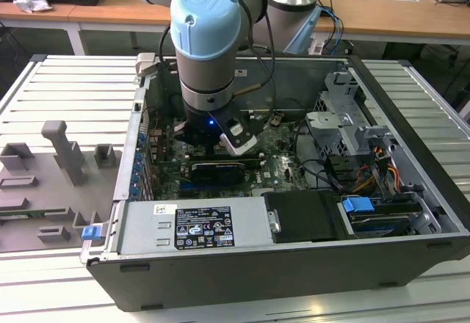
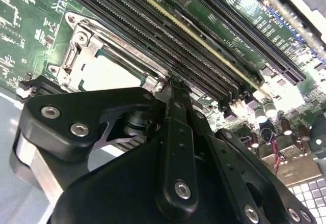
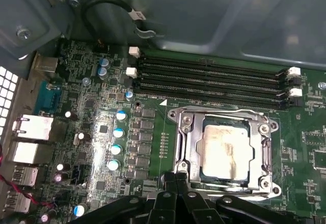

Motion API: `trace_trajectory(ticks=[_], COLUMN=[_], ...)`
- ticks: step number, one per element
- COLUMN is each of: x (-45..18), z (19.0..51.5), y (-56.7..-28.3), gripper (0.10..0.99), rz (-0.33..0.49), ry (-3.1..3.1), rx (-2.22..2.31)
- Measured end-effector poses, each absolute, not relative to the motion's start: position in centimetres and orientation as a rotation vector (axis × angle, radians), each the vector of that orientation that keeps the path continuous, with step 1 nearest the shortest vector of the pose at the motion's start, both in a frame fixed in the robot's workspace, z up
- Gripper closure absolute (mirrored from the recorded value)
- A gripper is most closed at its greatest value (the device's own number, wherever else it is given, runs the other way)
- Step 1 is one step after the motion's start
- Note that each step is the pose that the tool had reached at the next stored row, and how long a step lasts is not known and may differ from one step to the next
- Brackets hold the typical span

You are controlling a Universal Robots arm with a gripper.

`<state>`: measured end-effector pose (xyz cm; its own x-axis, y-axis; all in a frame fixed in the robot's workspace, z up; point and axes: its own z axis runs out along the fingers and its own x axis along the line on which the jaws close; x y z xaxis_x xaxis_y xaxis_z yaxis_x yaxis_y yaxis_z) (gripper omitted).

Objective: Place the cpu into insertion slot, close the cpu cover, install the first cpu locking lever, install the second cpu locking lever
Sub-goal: 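Install the second cpu locking lever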

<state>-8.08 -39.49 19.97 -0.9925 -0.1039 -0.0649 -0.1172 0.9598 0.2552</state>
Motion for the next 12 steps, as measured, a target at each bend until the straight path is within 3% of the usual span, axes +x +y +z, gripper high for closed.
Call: trace_trajectory(ticks=[7, 12], x=[-8.4, -8.5], z=[19.6, 21.2], y=[-39.6, -39.5], gripper=[0.980, 0.980], rz=[0.424, 0.424], ry=[3.049, 3.049], rx=[-0.180, -0.180])
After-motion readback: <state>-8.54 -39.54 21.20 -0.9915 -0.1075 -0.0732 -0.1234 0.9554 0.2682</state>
